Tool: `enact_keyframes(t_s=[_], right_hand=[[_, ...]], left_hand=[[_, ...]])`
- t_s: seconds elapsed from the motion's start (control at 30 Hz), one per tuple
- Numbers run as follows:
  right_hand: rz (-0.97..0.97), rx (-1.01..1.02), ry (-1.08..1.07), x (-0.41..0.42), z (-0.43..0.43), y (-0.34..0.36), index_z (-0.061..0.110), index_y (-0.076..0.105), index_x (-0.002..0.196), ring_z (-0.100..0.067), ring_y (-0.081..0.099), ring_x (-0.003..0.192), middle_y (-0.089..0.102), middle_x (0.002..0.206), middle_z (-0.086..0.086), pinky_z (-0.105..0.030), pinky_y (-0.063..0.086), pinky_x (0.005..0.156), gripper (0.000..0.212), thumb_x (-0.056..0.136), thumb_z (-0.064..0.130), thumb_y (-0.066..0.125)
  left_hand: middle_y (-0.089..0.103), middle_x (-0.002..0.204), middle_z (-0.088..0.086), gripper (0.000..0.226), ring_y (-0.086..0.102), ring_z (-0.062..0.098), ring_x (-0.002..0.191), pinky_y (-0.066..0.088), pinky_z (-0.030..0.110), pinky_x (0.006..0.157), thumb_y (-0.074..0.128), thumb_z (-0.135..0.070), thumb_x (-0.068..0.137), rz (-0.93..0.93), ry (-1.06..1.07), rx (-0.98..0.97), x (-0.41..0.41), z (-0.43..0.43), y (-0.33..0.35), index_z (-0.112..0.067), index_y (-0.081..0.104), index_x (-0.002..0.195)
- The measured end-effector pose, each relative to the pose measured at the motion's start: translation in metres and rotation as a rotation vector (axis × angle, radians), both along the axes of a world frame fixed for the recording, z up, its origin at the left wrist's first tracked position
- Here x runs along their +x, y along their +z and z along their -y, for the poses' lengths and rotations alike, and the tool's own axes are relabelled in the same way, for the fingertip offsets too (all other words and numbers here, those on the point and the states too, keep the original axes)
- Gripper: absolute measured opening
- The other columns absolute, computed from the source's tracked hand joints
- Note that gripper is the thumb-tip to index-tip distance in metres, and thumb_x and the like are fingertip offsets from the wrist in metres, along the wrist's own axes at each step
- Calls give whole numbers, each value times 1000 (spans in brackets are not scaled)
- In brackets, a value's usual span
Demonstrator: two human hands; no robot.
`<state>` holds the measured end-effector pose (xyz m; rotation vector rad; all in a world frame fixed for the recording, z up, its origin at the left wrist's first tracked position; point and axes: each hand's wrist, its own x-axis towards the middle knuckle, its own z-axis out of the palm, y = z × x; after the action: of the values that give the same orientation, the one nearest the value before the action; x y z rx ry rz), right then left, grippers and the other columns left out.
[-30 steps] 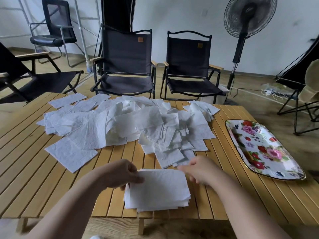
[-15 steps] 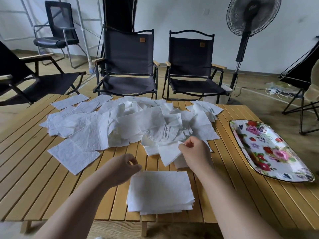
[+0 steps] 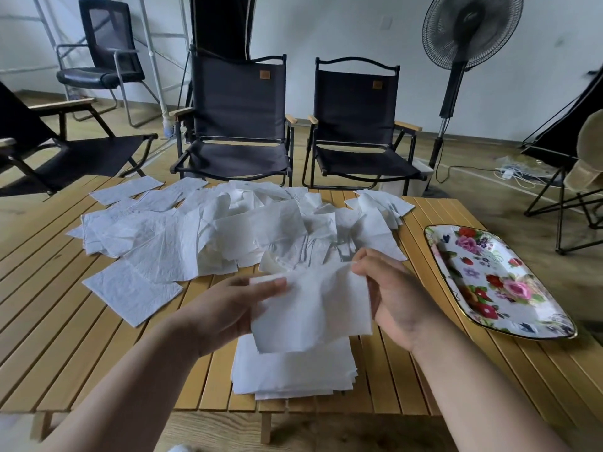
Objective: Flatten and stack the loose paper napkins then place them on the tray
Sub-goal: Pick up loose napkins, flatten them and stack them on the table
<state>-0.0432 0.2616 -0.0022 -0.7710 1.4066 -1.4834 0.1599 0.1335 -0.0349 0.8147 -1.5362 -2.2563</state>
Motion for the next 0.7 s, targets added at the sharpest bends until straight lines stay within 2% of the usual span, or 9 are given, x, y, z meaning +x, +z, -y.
enact_keyframes(t_s=[0.07, 0.13, 0.23, 0.33, 0.37, 0.43, 0.53, 0.6, 0.7], right_hand=[[-266, 212, 15, -6, 0, -10, 19, 57, 70, -31, 53, 76, 51, 79, -20, -37, 39, 70, 20, 80, 30, 71], [-537, 422, 82, -11, 0, -20, 17, 59, 77, -26, 59, 68, 60, 74, -13, -35, 43, 66, 20, 88, 30, 70], [-672, 633, 244, -6, 2, -27, 13, 60, 90, -15, 65, 57, 71, 78, -6, -26, 46, 52, 13, 96, 24, 64], [-812, 726, 291, -3, 8, -33, 15, 63, 92, -11, 64, 55, 76, 82, -4, -23, 42, 52, 16, 96, 31, 62], [-852, 735, 256, -4, 11, -37, 17, 63, 91, -12, 62, 57, 75, 81, -1, -25, 43, 55, 19, 94, 36, 63], [-871, 704, 99, -8, 19, -48, 19, 63, 91, -14, 60, 65, 70, 82, 1, -25, 43, 59, 21, 90, 40, 67], [-907, 537, -139, -13, 30, -64, 25, 59, 96, -6, 56, 75, 60, 89, 9, -22, 40, 56, 14, 89, 29, 70], [-965, 404, -201, -12, 39, -75, 27, 58, 101, 0, 53, 77, 56, 92, 13, -19, 40, 58, 18, 89, 24, 71], [-1057, 305, -212, 0, 59, -89, 25, 62, 102, -11, 57, 86, 54, 97, 12, -28, 51, 69, 19, 87, 19, 72]], left_hand=[[72, 104, 16, 37, 68, 26, 90, 58, 31, 73, 79, -28, 78, 94, -9, -107, 0, 1, -2, -1, 74, 102], [68, 86, 10, 36, 62, 19, 77, 52, 27, 67, 82, -32, 77, 256, -48, -241, 4, 4, -7, -2, 74, 94], [60, 71, 3, 27, 50, 13, 62, 41, 23, 56, 75, -28, 88, 500, -90, -414, 8, 9, -19, -2, 72, 91], [57, 59, -6, 22, 45, 6, 47, 35, 18, 46, 67, -33, 93, 737, -180, -679, 6, 8, -24, -16, 70, 78], [57, 59, -7, 24, 46, 4, 46, 35, 16, 46, 66, -36, 93, 788, -197, -740, 5, 9, -26, -20, 66, 76], [62, 68, -7, 24, 55, 5, 59, 39, 18, 53, 63, -43, 94, 849, -179, -839, 4, 11, -29, -25, 63, 78], [66, 87, -5, 24, 60, 11, 79, 45, 24, 63, 59, -47, 95, 873, -53, -916, 3, 14, -28, -24, 66, 94], [66, 93, -4, 24, 60, 11, 83, 48, 26, 67, 58, -44, 96, 852, 11, -930, 3, 14, -25, -23, 66, 102], [67, 95, -6, 23, 61, 10, 86, 52, 28, 75, 58, -43, 96, 824, 37, -929, 5, 16, -27, -23, 66, 104]])
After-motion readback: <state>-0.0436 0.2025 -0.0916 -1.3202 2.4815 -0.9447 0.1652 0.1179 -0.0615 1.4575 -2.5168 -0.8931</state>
